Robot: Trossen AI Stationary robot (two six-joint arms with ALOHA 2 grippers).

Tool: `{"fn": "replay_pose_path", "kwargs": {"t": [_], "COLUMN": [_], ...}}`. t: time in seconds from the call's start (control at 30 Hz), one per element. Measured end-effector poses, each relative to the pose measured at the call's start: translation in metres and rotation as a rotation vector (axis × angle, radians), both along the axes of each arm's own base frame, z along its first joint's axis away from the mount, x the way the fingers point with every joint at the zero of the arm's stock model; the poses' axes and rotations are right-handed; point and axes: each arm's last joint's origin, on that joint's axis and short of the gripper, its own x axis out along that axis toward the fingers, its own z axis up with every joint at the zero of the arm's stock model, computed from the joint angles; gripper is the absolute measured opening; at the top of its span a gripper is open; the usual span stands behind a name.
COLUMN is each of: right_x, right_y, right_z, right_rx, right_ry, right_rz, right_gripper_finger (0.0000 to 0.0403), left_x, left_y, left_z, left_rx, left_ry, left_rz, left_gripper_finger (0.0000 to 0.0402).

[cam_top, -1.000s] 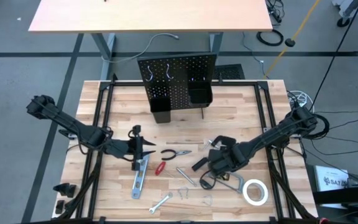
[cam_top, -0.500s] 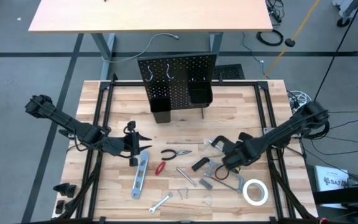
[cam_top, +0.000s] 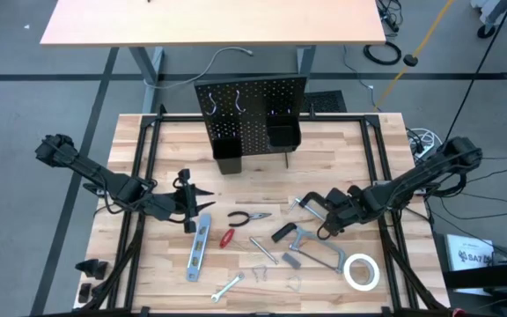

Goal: Hang tools onto peg board
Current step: Hang the clamp on the pegboard

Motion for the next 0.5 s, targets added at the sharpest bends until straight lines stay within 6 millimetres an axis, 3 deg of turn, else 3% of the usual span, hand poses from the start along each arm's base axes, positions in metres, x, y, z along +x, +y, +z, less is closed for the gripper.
{"fn": "replay_pose_path", "kwargs": {"t": [0.5], "right_x": [0.0020], "right_y": [-0.0095], "right_z": [-0.0014], "right_rx": [-0.053], "right_ry": [-0.010], "right_rz": [-0.041], "right_gripper_finger": [0.0155], "left_x": [0.0000], "left_y": [0.0002], "left_z": [0.0001], "left_rx": [0.005], "left_ry": [-0.001], "left_rz": [0.005], "left_gripper_finger": [0.0121]}}
